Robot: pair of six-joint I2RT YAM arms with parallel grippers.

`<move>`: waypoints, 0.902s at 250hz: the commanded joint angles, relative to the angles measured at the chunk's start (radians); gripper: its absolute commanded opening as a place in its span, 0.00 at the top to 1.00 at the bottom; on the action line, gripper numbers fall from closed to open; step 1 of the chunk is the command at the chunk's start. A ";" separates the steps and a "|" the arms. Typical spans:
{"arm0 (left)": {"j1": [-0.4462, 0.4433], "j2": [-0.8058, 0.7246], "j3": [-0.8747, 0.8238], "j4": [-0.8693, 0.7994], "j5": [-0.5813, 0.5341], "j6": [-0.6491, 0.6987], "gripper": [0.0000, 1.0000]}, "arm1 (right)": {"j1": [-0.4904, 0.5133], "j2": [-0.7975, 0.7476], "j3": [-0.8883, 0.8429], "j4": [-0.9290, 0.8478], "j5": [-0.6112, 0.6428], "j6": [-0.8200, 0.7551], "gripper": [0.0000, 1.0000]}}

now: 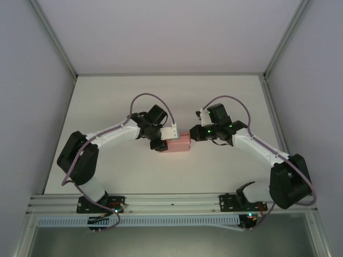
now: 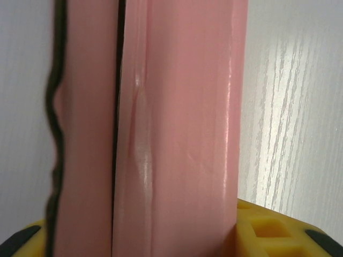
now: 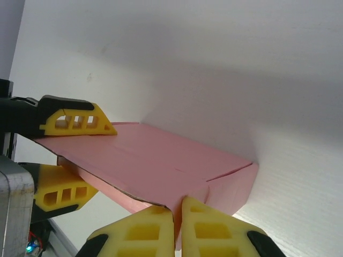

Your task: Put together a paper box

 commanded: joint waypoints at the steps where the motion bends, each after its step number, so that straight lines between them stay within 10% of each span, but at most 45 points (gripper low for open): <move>1: -0.001 0.040 0.011 0.015 -0.036 -0.029 0.59 | 0.035 -0.022 -0.016 0.063 -0.055 0.032 0.92; 157: -0.003 0.001 0.015 0.045 -0.028 -0.061 0.46 | 0.136 -0.135 -0.197 0.215 0.216 -0.138 0.98; 226: -0.024 -0.059 0.025 0.085 -0.078 -0.142 0.00 | 0.158 -0.106 -0.098 0.104 0.341 -0.007 1.00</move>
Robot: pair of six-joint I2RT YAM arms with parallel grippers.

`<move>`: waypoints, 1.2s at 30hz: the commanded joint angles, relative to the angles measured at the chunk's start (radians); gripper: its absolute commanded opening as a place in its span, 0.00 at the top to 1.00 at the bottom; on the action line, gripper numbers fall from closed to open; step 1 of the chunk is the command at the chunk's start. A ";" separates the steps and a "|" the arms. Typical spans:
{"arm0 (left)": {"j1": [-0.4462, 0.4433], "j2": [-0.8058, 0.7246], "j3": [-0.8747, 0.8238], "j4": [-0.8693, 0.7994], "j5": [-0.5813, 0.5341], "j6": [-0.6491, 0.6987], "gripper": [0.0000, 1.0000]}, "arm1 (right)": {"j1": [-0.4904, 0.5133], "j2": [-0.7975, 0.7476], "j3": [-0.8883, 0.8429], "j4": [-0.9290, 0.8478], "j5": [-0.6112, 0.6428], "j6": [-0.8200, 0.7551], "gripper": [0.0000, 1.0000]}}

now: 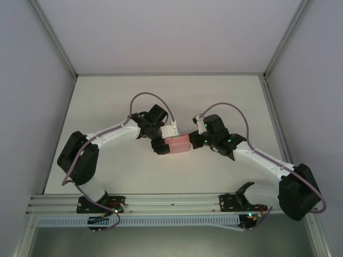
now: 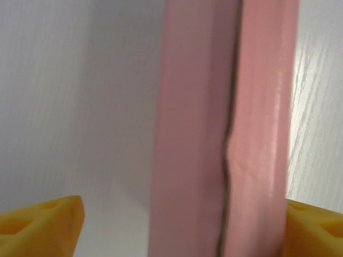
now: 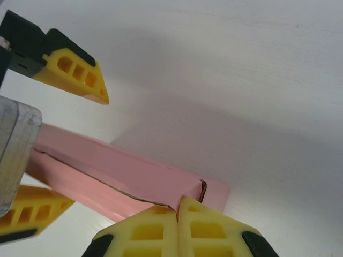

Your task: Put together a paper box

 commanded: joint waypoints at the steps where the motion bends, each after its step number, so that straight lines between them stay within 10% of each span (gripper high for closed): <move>1: -0.016 -0.057 0.025 0.050 -0.040 -0.062 0.00 | 0.016 0.015 0.050 -0.070 0.061 0.071 1.00; 16: -0.026 -0.339 -0.091 0.075 -0.287 -0.584 0.03 | 0.089 0.042 0.097 -0.138 0.187 0.114 1.00; 36: -0.041 -0.335 -0.195 0.105 -0.247 -0.728 0.75 | 0.091 0.068 0.132 -0.194 0.174 0.119 0.99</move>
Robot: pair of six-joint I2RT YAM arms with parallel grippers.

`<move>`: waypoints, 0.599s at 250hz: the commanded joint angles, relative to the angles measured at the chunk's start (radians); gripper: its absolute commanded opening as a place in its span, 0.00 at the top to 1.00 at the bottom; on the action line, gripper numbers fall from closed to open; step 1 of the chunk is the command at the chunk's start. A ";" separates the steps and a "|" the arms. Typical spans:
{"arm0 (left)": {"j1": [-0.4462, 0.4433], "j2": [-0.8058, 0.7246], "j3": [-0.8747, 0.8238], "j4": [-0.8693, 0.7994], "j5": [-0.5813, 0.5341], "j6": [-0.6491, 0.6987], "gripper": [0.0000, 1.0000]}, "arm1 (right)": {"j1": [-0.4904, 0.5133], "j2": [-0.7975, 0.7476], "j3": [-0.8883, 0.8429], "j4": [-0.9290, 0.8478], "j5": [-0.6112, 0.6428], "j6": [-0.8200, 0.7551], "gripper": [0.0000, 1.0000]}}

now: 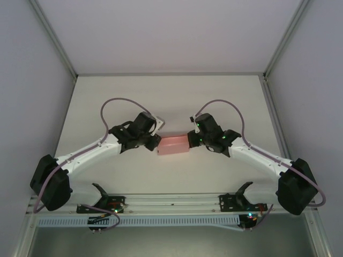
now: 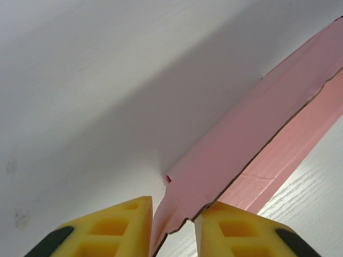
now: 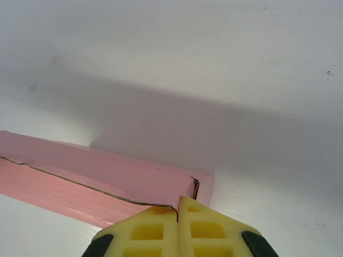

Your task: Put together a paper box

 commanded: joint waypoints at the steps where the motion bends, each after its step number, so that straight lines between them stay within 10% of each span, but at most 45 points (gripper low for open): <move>1: -0.007 -0.008 0.013 0.020 -0.004 -0.004 0.79 | 0.008 0.013 0.026 -0.050 0.009 0.006 0.99; 39: -0.007 -0.013 0.020 0.022 -0.008 -0.025 1.00 | 0.009 0.013 0.024 -0.055 0.003 -0.009 0.99; 150: -0.007 0.081 0.145 -0.083 0.093 -0.446 1.00 | 0.140 0.027 0.023 -0.078 0.255 0.074 1.00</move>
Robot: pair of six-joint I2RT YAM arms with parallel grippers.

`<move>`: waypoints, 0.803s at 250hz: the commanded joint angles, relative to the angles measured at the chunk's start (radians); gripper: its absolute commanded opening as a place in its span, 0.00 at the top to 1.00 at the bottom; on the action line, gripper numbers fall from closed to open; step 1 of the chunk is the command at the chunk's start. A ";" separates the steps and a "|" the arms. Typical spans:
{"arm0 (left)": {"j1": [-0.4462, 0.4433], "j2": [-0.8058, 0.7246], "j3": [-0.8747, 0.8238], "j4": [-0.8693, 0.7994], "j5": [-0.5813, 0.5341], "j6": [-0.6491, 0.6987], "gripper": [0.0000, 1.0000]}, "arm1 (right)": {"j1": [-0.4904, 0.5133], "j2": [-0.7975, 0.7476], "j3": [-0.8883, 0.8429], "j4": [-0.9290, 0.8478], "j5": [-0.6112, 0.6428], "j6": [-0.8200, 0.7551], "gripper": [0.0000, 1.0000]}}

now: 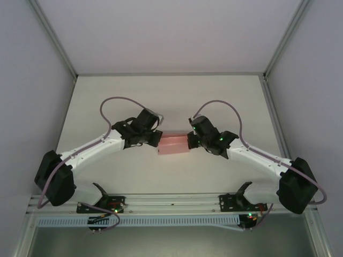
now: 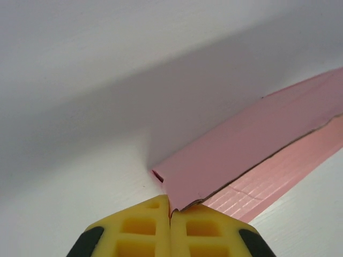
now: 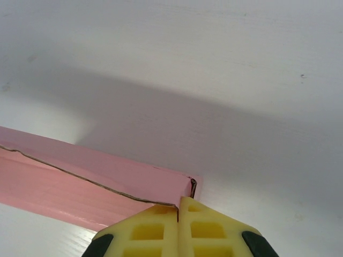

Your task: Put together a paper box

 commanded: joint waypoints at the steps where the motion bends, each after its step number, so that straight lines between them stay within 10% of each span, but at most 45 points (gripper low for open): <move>1: -0.007 0.015 0.054 -0.009 0.074 -0.184 1.00 | 0.060 0.024 0.014 -0.045 0.095 0.053 1.00; 105: -0.007 0.042 0.073 0.000 0.119 -0.265 1.00 | 0.153 0.053 -0.017 0.011 0.146 0.179 1.00; 201: -0.088 0.009 -0.113 0.120 -0.105 -0.264 1.00 | 0.164 0.006 -0.121 0.156 0.153 0.190 1.00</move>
